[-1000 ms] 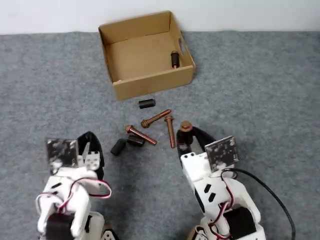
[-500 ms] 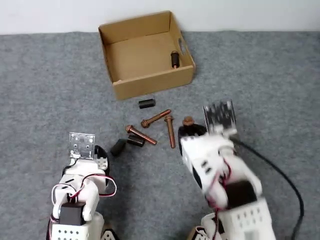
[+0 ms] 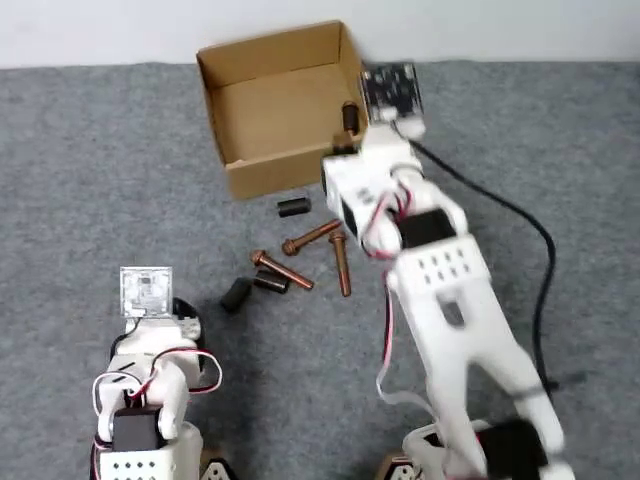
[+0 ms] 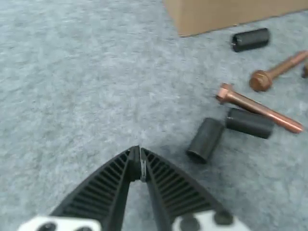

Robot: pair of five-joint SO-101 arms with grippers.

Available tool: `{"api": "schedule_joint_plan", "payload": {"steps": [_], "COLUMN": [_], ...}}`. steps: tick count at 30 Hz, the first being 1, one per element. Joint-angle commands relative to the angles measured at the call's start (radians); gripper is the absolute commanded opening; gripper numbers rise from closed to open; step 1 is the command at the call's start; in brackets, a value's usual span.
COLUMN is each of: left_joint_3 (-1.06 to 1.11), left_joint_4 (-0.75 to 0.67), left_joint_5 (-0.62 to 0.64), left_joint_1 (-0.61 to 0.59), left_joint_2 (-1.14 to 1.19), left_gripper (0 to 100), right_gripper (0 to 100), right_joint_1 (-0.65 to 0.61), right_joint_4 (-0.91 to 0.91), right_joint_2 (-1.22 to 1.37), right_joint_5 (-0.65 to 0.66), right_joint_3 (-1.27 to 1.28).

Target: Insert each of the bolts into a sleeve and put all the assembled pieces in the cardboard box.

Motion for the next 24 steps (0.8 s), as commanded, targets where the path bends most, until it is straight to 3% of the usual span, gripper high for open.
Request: {"api": "schedule_joint_plan", "payload": {"steps": [1, 17, 24], "left_joint_3": [-0.004, -0.004, -0.004], "left_joint_4": [-0.006, -0.005, -0.005], "left_joint_5": [-0.008, -0.005, -0.005], "left_joint_1": [-0.009, -0.014, -0.014], "left_joint_2": [-0.008, -0.006, -0.006], "left_gripper": [0, 0, 0], "right_gripper": [0.8, 0.8, 0.8], "right_joint_1": [0.024, 0.031, 0.033], "right_joint_4": [-0.101, -0.174, -0.17], "right_joint_2": [0.166, 1.032, 1.267], "right_joint_5": [-0.009, 0.086, 0.181], "right_joint_3": [-0.232, -1.172, -1.355]}}
